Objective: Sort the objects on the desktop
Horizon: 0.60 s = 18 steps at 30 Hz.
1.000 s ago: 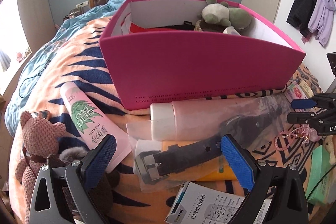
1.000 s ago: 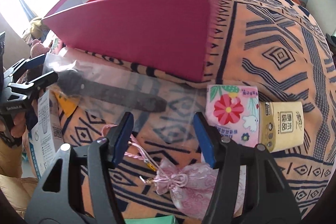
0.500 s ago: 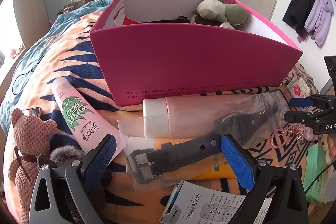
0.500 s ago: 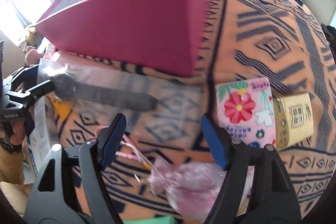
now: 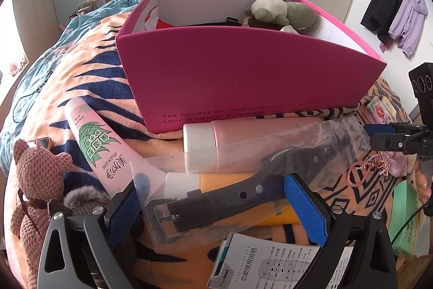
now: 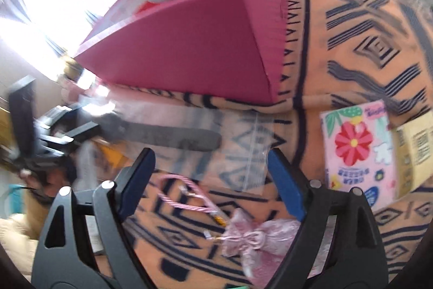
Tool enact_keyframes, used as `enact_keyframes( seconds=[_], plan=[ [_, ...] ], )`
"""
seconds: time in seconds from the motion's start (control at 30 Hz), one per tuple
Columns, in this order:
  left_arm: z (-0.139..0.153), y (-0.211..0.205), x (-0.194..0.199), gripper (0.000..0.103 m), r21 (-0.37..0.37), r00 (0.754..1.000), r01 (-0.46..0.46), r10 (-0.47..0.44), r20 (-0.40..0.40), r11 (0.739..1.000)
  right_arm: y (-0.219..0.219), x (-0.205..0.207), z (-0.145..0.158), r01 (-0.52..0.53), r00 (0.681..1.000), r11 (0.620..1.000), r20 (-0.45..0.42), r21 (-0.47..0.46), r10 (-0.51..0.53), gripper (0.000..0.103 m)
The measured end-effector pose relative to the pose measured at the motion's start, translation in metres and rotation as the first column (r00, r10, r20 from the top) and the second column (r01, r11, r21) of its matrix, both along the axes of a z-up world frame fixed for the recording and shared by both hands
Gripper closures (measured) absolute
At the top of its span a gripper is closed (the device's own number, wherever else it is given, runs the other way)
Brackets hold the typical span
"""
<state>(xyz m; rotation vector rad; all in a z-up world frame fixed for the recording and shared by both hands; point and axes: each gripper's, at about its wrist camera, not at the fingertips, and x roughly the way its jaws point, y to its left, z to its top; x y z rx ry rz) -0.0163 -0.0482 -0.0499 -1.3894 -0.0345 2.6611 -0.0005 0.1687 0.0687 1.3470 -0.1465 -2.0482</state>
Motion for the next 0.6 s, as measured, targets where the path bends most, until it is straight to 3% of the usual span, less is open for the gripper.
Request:
enact_keyframes(
  seconds=[0.17, 0.37, 0.6],
  plan=[
    [0.000, -0.003, 0.001, 0.002, -0.001, 1.000, 0.002, -0.002, 0.009, 1.000, 0.000, 0.001, -0.001, 0.011, 1.000, 1.000, -0.008, 0.022, -0.011, 0.026],
    [-0.002, -0.002, 0.000, 0.002, 0.006, 1.000, 0.014, -0.014, 0.023, 1.000, -0.013, 0.000, -0.004, 0.000, 0.999, 0.995, -0.044, 0.098, 0.004, 0.025],
    [0.000, -0.008, 0.002, 0.003, 0.035, 1.000, 0.013, -0.014, 0.026, 0.999, 0.000, 0.001, 0.001, -0.014, 0.999, 0.997, -0.036, -0.078, 0.011, 0.027]
  ],
)
